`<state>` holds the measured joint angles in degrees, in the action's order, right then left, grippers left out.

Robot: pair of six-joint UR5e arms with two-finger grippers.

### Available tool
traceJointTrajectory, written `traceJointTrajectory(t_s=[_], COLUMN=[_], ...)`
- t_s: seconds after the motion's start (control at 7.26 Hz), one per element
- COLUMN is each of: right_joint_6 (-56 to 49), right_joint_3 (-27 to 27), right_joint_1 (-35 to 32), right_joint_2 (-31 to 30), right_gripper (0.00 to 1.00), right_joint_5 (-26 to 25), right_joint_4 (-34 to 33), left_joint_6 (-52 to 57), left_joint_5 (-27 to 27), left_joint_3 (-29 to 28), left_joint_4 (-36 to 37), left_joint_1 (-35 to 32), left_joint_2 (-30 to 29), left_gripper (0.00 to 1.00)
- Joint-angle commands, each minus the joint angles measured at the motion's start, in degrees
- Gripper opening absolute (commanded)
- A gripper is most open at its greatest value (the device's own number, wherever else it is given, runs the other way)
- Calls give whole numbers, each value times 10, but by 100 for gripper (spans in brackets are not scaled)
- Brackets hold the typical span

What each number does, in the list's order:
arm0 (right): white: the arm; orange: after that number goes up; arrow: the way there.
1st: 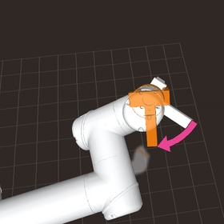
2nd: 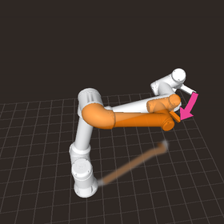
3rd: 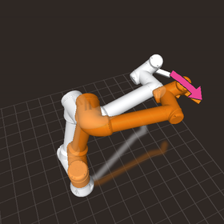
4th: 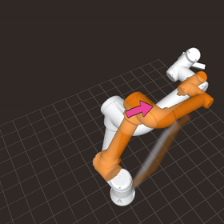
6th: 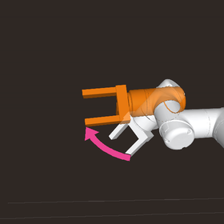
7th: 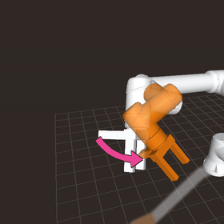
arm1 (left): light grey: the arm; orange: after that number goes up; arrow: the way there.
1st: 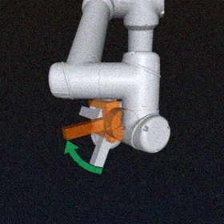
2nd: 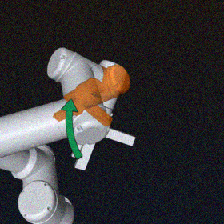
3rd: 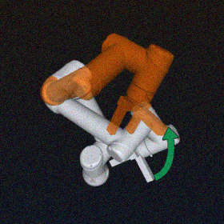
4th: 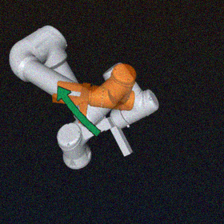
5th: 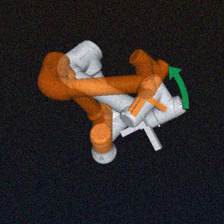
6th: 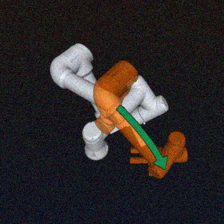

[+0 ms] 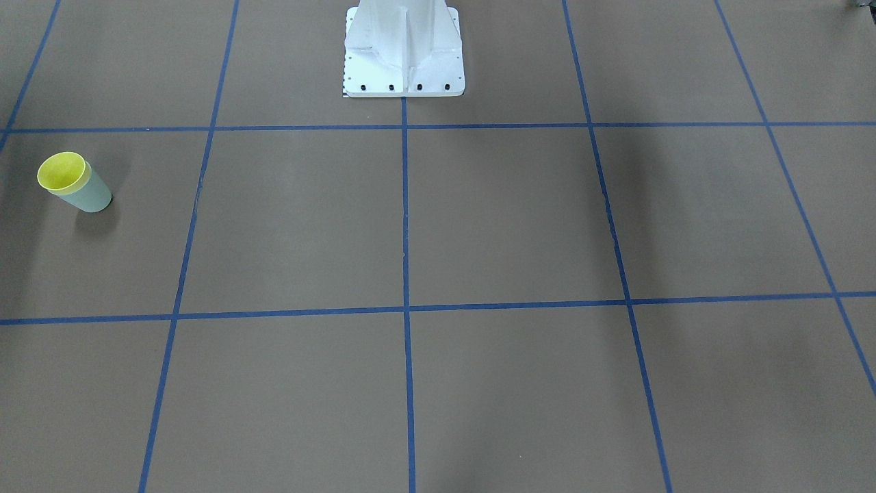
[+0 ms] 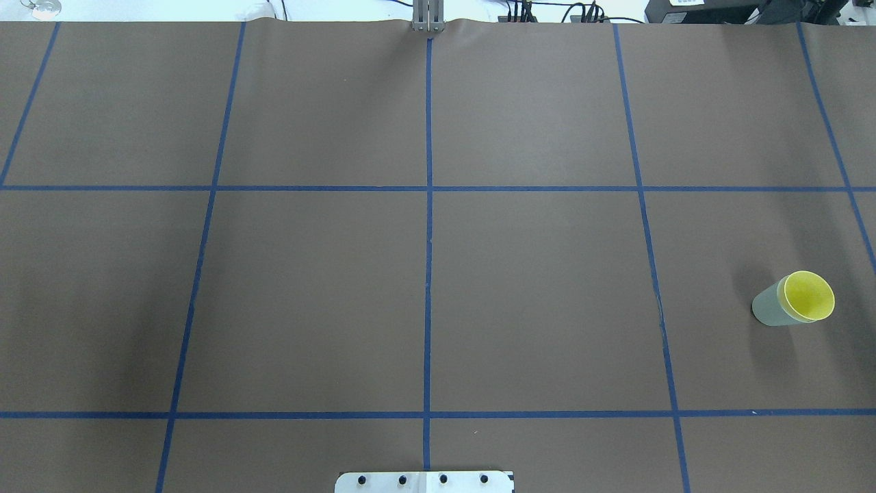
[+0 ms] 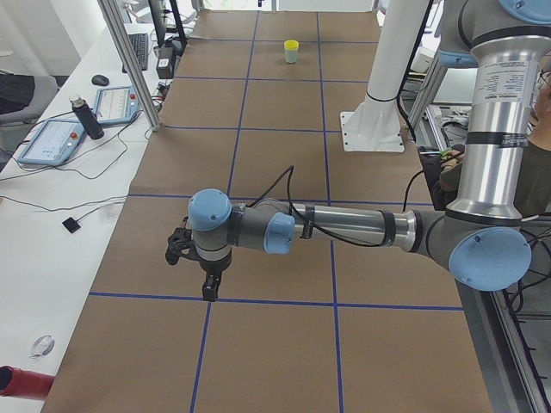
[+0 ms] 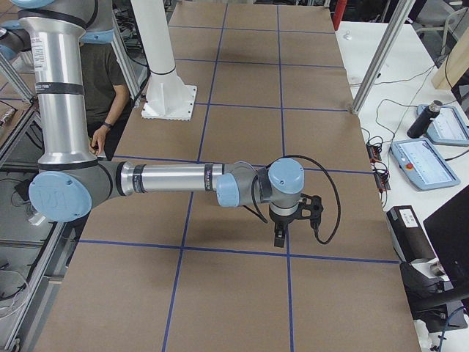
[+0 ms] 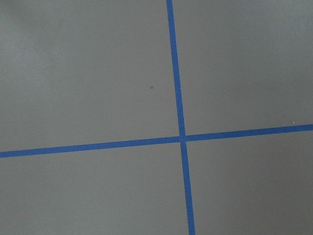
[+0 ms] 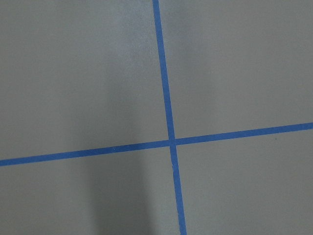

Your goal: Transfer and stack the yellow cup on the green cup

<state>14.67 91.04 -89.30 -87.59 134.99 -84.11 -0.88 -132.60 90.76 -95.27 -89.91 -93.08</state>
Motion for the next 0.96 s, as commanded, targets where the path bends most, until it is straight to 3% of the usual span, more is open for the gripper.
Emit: traceJointTrajectory(t_s=[0.0,0.28,0.83], right_joint_6=[0,2,1], right_joint_3=[-1,-2,-11], right_joint_1=[0,3,29], right_joint_2=[-1,1,11], right_gripper=[99,100,100], right_joint_5=[-1,-2,-8], right_joint_4=[0,-1,-38], left_joint_6=[0,0,-2], left_joint_5=[0,-1,-34], left_joint_3=[0,2,13], left_joint_4=[0,3,78], left_joint_1=[0,0,1], left_joint_2=[0,0,-1], left_gripper=[100,100,100])
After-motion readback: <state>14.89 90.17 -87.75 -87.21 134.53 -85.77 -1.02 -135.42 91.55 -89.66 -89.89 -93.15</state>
